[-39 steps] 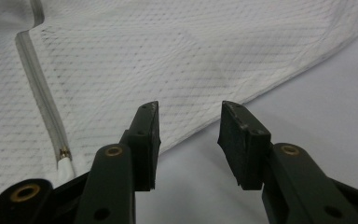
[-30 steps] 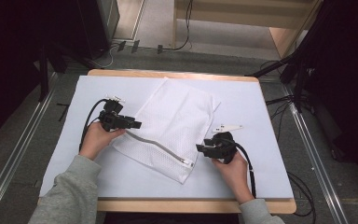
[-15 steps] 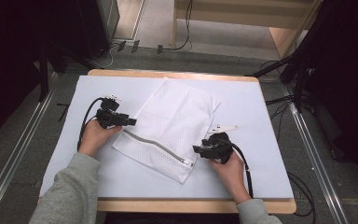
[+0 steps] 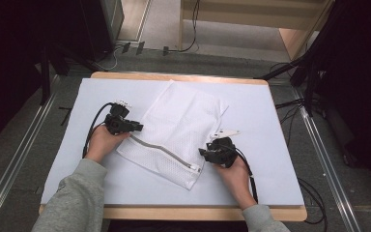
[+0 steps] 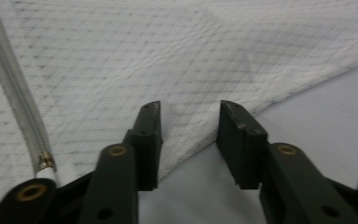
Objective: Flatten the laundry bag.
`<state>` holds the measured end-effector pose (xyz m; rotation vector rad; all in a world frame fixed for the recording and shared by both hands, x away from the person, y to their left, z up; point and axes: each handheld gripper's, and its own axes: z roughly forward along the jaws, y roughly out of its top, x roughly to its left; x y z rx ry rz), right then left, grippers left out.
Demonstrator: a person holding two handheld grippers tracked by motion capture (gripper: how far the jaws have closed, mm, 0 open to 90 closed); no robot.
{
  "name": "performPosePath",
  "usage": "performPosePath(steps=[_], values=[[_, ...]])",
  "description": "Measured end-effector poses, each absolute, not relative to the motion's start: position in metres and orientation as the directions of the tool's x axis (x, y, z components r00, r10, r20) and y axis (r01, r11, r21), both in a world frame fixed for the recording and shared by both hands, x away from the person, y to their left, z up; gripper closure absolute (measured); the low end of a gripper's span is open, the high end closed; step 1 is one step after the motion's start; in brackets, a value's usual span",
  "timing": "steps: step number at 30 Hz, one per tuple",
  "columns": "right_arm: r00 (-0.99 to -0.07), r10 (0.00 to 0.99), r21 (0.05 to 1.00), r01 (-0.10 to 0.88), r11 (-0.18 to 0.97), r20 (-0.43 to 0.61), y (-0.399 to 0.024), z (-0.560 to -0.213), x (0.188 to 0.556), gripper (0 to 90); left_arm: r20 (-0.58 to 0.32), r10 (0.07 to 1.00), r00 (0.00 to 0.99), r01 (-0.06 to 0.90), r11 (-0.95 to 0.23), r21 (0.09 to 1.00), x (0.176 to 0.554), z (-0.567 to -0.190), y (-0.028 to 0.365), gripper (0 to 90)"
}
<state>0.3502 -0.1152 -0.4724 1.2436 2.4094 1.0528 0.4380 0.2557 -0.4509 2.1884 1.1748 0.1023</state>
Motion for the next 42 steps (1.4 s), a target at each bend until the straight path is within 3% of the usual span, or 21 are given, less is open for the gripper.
performPosePath(steps=[1, 2, 4, 9, 22, 42], values=[[-0.612, 0.782, 0.690, 0.615, 0.381, 0.114, -0.115, -0.472, 0.350, 64.1, -0.223, 0.771, 0.597, 0.721, -0.392, 0.572, 0.438, -0.451, 0.256, 80.5], [-0.606, 0.789, 0.691, 0.613, 0.384, 0.098, -0.115, -0.472, 0.350, 68.0, -0.229, 0.773, 0.592, 0.726, -0.389, 0.567, 0.438, -0.451, 0.256, 80.5], [-0.598, 0.797, 0.689, 0.611, 0.389, 0.081, -0.116, -0.472, 0.352, 77.4, -0.240, 0.773, 0.587, 0.736, -0.385, 0.557, 0.439, -0.451, 0.256, 89.3], [-0.591, 0.793, 0.682, 0.641, 0.352, 0.146, -0.123, -0.473, 0.359, 88.4, -0.266, 0.772, 0.577, 0.749, -0.370, 0.550, 0.439, -0.451, 0.259, 90.0], [-0.584, 0.794, 0.663, 0.664, 0.346, 0.170, -0.126, -0.470, 0.381, 89.5, -0.323, 0.786, 0.527, 0.771, -0.282, 0.571, 0.420, -0.451, 0.275, 90.0], [-0.602, 0.769, 0.645, 0.679, 0.350, 0.216, -0.135, -0.470, 0.422, 89.1, -0.342, 0.771, 0.537, 0.769, -0.281, 0.574, 0.373, -0.448, 0.274, 90.0]])
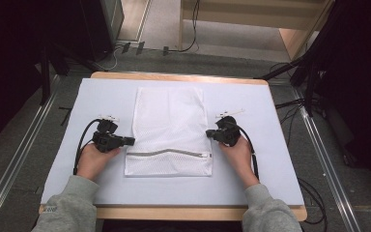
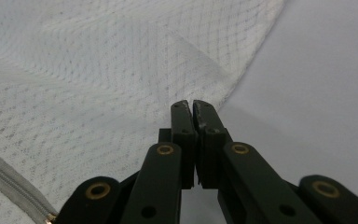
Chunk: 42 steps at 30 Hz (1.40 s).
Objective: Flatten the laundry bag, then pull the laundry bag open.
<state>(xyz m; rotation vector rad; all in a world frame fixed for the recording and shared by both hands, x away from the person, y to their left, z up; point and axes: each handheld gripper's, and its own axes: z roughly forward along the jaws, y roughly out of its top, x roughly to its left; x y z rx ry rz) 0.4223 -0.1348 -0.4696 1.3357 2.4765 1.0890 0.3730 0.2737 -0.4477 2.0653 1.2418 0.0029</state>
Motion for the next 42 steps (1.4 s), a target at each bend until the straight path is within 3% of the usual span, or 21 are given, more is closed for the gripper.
performPosePath(steps=[4, 7, 8, 9, 11, 13, 14, 18, 32, 42], values=[[-0.591, 0.765, 0.643, 0.695, 0.323, 0.255, -0.138, -0.471, 0.427, 88.5, -0.311, 0.787, 0.532, 0.765, -0.289, 0.576, 0.375, -0.451, 0.274, 88.7], [-0.591, 0.765, 0.641, 0.696, 0.323, 0.256, -0.137, -0.471, 0.427, 86.4, -0.309, 0.791, 0.527, 0.764, -0.283, 0.579, 0.378, -0.452, 0.277, 82.0], [-0.595, 0.763, 0.644, 0.693, 0.324, 0.255, -0.138, -0.469, 0.425, 82.7, -0.312, 0.792, 0.525, 0.763, -0.276, 0.584, 0.378, -0.452, 0.278, 75.3], [-0.595, 0.763, 0.644, 0.693, 0.324, 0.255, -0.138, -0.469, 0.425, 82.7, -0.316, 0.789, 0.526, 0.764, -0.277, 0.582, 0.379, -0.451, 0.279, 75.3], [-0.597, 0.761, 0.652, 0.687, 0.320, 0.256, -0.138, -0.466, 0.423, 79.9, -0.328, 0.785, 0.525, 0.763, -0.263, 0.591, 0.379, -0.450, 0.281, 66.6], [-0.606, 0.756, 0.660, 0.677, 0.327, 0.247, -0.138, -0.463, 0.420, 77.0, -0.342, 0.781, 0.522, 0.766, -0.252, 0.592, 0.379, -0.448, 0.283, 64.7], [-0.608, 0.754, 0.661, 0.675, 0.327, 0.248, -0.138, -0.460, 0.417, 75.3, -0.348, 0.779, 0.521, 0.767, -0.249, 0.591, 0.379, -0.447, 0.283, 58.5], [-0.624, 0.742, 0.681, 0.656, 0.325, 0.247, -0.139, -0.457, 0.411, 72.9, -0.341, 0.772, 0.536, 0.757, -0.261, 0.599, 0.378, -0.441, 0.279, 52.8], [-0.645, 0.722, 0.693, 0.640, 0.330, 0.251, -0.145, -0.449, 0.383, 70.8, -0.322, 0.720, 0.615, 0.709, -0.326, 0.625, 0.377, -0.430, 0.250, 47.4], [-0.647, 0.717, 0.677, 0.652, 0.342, 0.261, -0.142, -0.452, 0.368, 77.6, -0.303, 0.675, 0.673, 0.670, -0.383, 0.636, 0.374, -0.425, 0.221, 47.1]])
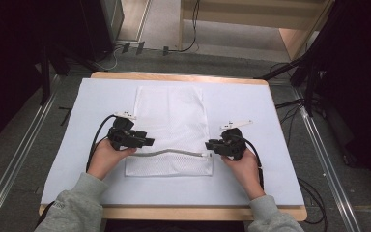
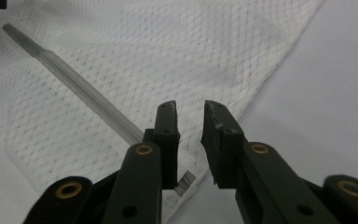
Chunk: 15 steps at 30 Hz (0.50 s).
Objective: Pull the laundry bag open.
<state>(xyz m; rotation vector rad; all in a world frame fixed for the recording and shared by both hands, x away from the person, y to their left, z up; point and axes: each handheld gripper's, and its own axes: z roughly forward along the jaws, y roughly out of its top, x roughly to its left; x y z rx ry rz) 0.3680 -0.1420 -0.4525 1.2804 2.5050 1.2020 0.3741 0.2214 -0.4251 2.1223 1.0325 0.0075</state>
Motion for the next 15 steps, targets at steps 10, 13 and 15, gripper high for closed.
performPosePath(steps=[10, 13, 15], values=[[-0.637, 0.717, 0.639, 0.683, 0.354, 0.283, -0.141, -0.463, 0.367, 90.0, -0.303, 0.650, 0.697, 0.656, -0.408, 0.635, 0.375, -0.425, 0.205, 46.8], [-0.631, 0.715, 0.621, 0.699, 0.355, 0.301, -0.139, -0.468, 0.367, 90.0, -0.303, 0.642, 0.704, 0.651, -0.413, 0.636, 0.376, -0.425, 0.203, 46.8], [-0.630, 0.715, 0.619, 0.701, 0.355, 0.303, -0.139, -0.469, 0.367, 90.0, -0.307, 0.642, 0.703, 0.652, -0.410, 0.638, 0.376, -0.425, 0.201, 46.8]])
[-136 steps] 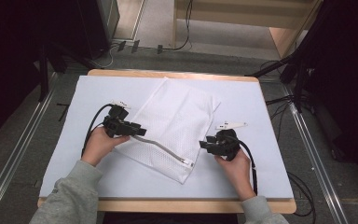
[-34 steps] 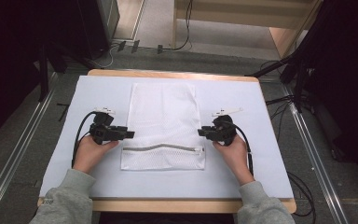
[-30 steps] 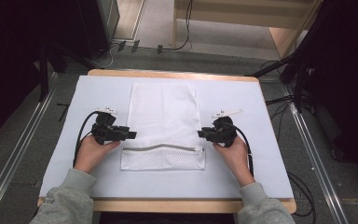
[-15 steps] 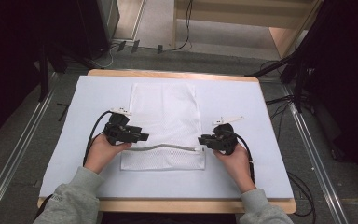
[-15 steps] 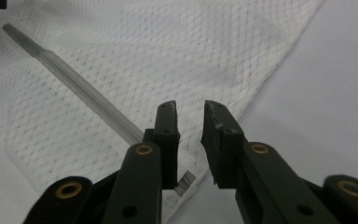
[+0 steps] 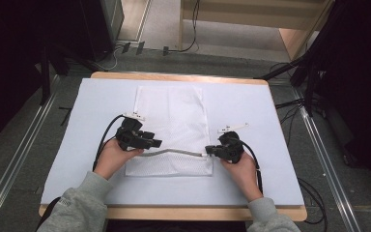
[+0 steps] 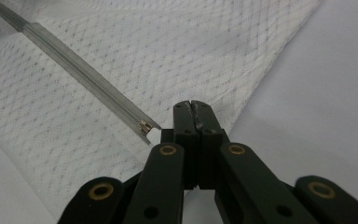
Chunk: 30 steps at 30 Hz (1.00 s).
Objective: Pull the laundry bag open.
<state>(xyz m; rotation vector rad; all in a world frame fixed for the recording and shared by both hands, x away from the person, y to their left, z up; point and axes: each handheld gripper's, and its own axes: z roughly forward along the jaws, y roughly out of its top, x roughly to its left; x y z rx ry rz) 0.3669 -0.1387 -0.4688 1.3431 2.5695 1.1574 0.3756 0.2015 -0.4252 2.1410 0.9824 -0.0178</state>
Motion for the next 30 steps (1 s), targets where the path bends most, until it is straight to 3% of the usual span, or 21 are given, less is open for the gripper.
performPosePath(steps=[18, 30], values=[[-0.650, 0.682, 0.607, 0.702, 0.372, 0.335, -0.138, -0.468, 0.352, 90.0, -0.298, 0.610, 0.734, 0.628, -0.444, 0.639, 0.376, -0.426, 0.183, 46.5], [-0.687, 0.667, 0.653, 0.650, 0.388, 0.288, -0.122, -0.461, 0.346, 90.0, -0.291, 0.578, 0.762, 0.602, -0.468, 0.647, 0.372, -0.426, 0.166, 47.1]])
